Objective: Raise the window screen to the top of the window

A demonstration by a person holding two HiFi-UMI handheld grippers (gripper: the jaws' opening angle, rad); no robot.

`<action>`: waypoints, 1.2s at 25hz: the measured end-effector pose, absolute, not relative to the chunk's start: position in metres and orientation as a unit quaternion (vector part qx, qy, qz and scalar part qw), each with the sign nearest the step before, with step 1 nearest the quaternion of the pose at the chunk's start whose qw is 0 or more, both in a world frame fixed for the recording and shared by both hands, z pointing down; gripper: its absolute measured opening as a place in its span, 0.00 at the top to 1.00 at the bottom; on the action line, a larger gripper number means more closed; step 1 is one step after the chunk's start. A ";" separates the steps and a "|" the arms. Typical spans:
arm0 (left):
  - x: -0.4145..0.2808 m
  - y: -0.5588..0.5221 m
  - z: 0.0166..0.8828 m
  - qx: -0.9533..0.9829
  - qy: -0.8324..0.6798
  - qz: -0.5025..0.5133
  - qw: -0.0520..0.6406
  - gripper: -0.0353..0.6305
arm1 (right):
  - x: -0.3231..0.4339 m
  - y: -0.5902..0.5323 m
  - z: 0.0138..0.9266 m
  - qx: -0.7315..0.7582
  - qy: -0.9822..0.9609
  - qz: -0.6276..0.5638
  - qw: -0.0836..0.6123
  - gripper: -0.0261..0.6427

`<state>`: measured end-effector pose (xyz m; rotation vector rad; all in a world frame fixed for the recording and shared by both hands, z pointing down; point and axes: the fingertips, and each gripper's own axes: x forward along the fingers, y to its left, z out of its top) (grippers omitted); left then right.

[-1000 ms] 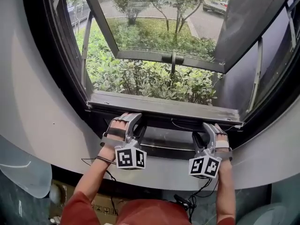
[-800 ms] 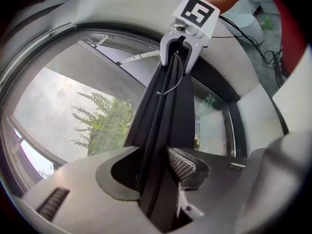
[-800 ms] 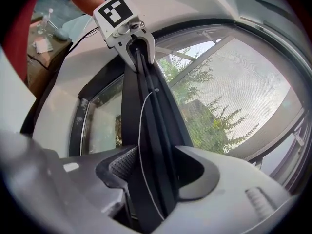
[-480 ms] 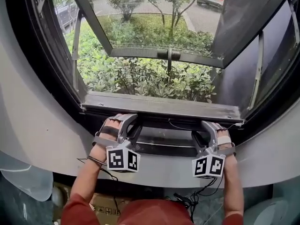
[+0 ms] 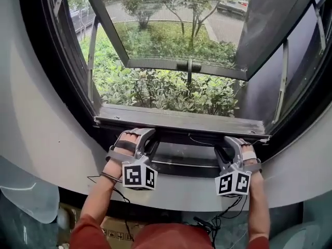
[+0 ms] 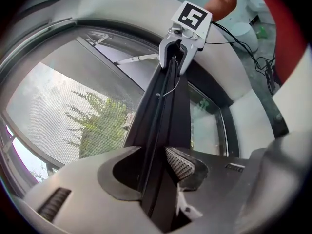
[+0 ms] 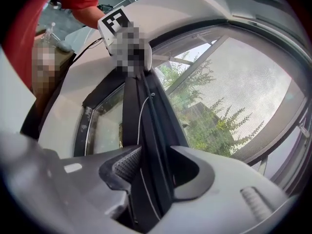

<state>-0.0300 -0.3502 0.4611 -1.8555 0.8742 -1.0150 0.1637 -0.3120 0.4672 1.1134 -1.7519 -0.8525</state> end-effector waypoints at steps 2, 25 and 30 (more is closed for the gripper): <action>-0.030 -0.349 0.458 -0.731 0.345 -0.414 0.419 0.72 | 0.164 -0.311 0.460 0.448 -0.696 -0.350 0.438 0.70; -0.032 -0.364 0.327 -0.584 0.460 -0.383 0.549 0.88 | 0.168 -0.329 0.331 0.520 -0.534 -0.497 0.444 0.89; -0.031 -0.366 0.283 -0.555 0.473 -0.380 0.569 0.88 | 0.170 -0.334 0.287 0.531 -0.503 -0.522 0.440 0.89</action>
